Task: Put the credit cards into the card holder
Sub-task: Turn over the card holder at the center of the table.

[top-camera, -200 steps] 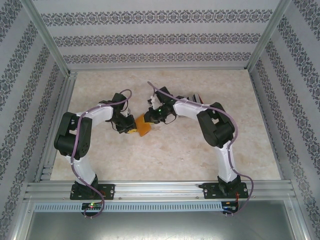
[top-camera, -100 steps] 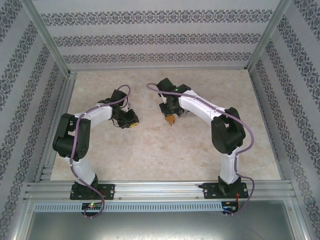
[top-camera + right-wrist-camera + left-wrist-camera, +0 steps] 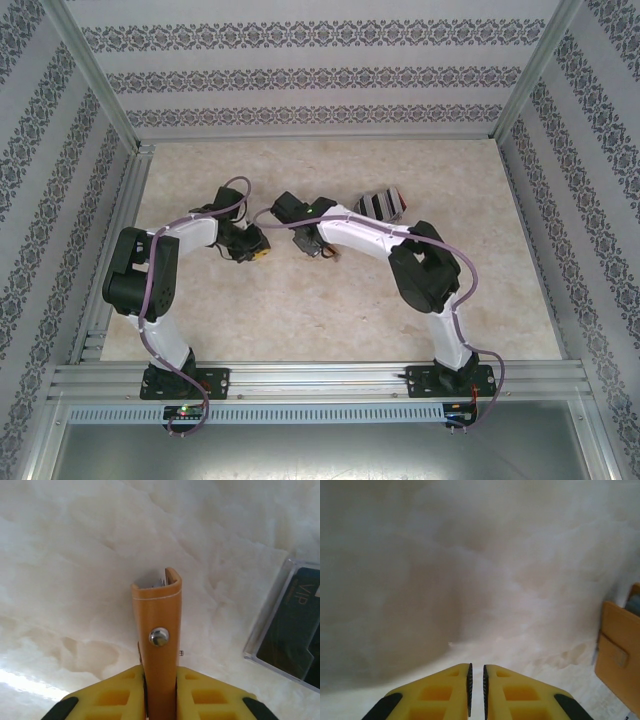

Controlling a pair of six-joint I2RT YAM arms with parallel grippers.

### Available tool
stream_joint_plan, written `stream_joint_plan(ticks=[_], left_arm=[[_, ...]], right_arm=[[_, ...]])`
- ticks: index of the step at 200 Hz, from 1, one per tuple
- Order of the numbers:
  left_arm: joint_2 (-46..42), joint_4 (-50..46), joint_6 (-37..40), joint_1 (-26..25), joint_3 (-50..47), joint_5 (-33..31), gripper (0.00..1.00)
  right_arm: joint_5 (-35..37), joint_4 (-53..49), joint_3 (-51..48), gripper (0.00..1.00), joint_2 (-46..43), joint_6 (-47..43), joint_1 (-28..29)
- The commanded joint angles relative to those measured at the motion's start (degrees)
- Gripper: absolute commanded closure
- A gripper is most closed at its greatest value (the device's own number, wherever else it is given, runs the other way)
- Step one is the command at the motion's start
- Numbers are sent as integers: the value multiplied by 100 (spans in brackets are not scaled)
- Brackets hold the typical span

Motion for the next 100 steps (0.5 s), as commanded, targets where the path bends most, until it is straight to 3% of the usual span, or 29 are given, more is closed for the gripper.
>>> stream_joint_plan(ticks=[1,17,67,100], left_arm=[[-119,172,-144,61,-87,-22,83],[-176,154,-122,70,-84,-69,83],[-325,36,-57,97,-15,-141,82],[-346,60,15,95,127,-14,82]], right_arm=[[4,215,-43,75,109,197,206],[-288,275,-1,62,147,307,323],[-1465,699,-142,55,-146,583,334],[-2537,1193,-596,55,-875,873,-219]])
